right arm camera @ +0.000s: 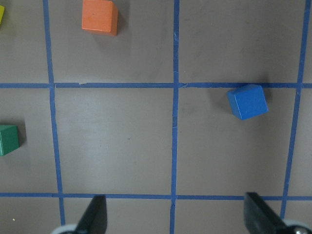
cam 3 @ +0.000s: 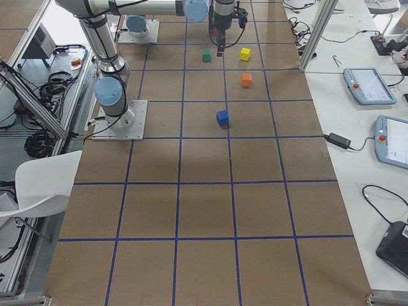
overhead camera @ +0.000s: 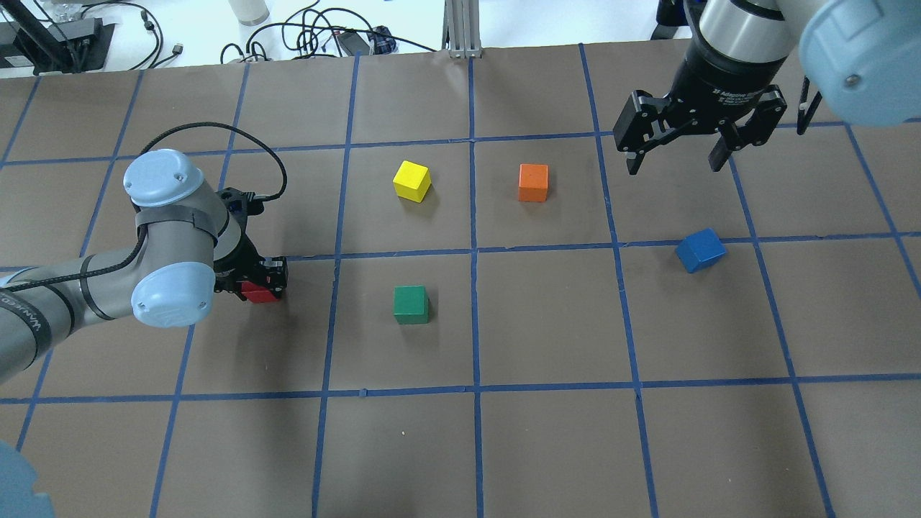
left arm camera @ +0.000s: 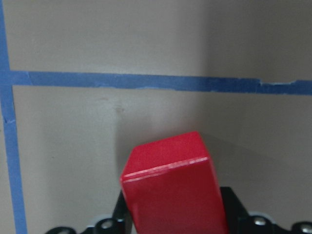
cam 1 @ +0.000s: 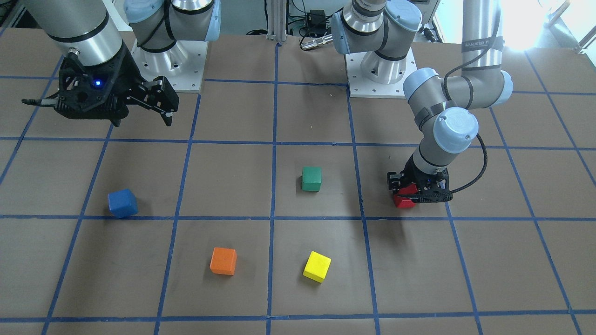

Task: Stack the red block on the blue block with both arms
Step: 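Close the left gripper on the red cube, then carry the red cube toward the table centre and set it down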

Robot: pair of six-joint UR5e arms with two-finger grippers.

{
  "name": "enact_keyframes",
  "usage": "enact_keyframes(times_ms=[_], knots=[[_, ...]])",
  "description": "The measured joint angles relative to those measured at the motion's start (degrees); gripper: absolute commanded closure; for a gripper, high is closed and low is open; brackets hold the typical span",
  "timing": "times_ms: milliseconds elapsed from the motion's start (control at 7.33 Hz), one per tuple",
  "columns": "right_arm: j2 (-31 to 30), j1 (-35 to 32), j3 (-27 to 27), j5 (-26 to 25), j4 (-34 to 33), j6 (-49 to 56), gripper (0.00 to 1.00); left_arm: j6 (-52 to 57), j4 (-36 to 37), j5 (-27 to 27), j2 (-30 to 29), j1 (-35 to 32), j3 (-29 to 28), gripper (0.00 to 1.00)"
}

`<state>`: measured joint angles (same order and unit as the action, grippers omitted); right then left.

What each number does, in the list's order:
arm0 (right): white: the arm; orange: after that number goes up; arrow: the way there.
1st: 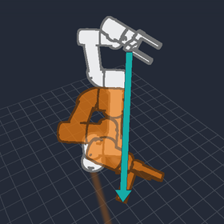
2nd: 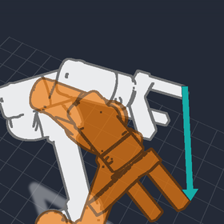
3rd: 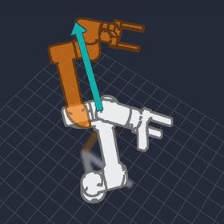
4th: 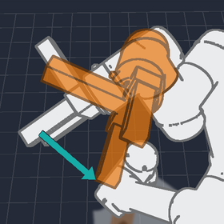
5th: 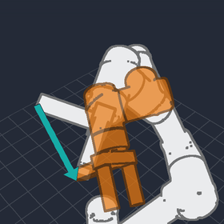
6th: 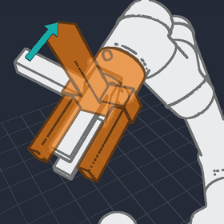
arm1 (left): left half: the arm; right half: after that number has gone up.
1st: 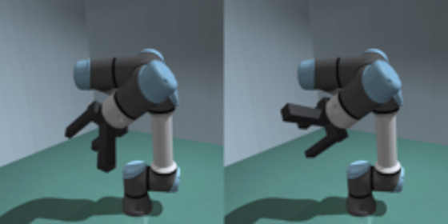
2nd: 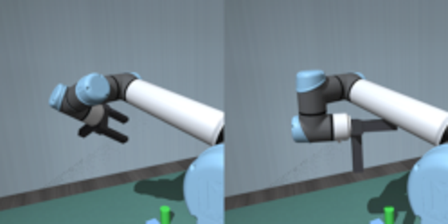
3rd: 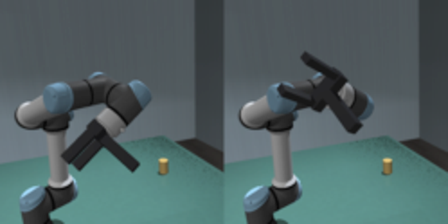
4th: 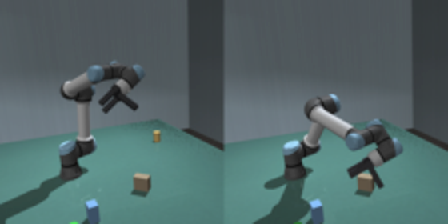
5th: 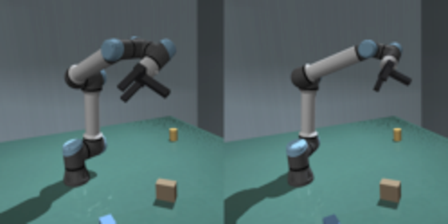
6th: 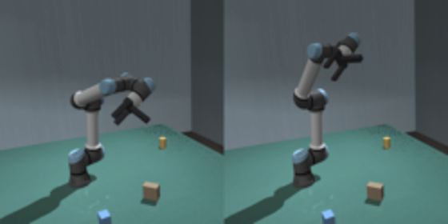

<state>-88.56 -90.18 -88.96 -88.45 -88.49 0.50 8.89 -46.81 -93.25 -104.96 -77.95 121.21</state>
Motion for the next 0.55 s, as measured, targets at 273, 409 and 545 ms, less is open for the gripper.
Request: enact_keyframes(times_ms=[273,409,545], knots=[[0.0,0.0,0.1,-0.2,0.0,0.1,0.00,-0.2,0.2,-0.2,0.3,-0.4,-1.9,0.97],[0.0,0.0,0.0,-0.2,0.0,0.1,0.00,-0.4,-1.5,-0.2,0.4,-1.4,-4.7,0.99],[0.0,0.0,0.0,-0.2,0.0,0.1,0.00,-1.9,-4.7,0.0,0.1,-3.3,-8.7,0.98]])
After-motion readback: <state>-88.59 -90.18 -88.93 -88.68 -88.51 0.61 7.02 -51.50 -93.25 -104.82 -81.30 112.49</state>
